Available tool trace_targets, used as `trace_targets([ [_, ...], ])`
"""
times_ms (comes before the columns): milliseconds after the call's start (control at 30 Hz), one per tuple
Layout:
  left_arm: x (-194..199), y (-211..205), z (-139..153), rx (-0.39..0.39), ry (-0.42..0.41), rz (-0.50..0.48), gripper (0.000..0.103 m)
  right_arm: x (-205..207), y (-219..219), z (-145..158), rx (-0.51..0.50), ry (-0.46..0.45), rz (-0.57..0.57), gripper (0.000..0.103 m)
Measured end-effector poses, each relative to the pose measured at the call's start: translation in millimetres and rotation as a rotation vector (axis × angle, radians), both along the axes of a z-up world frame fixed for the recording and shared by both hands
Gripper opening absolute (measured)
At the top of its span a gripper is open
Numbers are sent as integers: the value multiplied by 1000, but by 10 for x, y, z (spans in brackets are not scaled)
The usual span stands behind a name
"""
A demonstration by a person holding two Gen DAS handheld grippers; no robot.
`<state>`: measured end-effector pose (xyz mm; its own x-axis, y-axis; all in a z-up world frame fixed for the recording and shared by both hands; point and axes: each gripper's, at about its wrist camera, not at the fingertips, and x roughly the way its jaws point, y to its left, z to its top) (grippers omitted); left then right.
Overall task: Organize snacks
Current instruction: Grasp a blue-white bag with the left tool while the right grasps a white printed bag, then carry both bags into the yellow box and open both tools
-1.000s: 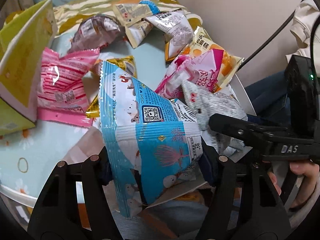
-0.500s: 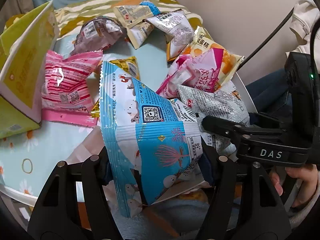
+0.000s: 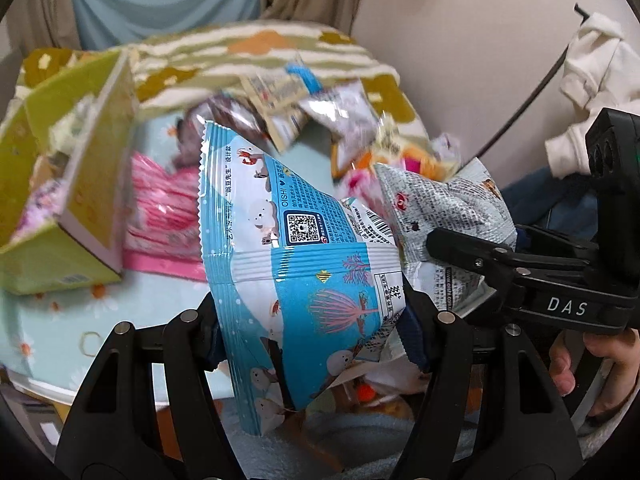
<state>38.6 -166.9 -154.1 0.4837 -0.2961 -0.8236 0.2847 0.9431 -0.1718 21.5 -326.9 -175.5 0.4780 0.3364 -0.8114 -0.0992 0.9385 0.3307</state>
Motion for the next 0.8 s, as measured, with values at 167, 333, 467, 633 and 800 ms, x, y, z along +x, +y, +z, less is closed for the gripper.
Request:
trace_targets([
  [167,47,289,326,6,-71,41,66,100,175,359,26,-49,21,66],
  [333,201,761,595,10,-119,106,66,285,557,669,34,-114,74,66],
  [467,375,1215,784,10,-149,159,66,462,937,860,43,-153,116,66],
  [633,636,1799,937,30,-164,214,66,752,1475,1018,56,-184,162,66],
  [800,947,2461,924,34,-139,266,66,1091,2028,1080,55,-193,204,66],
])
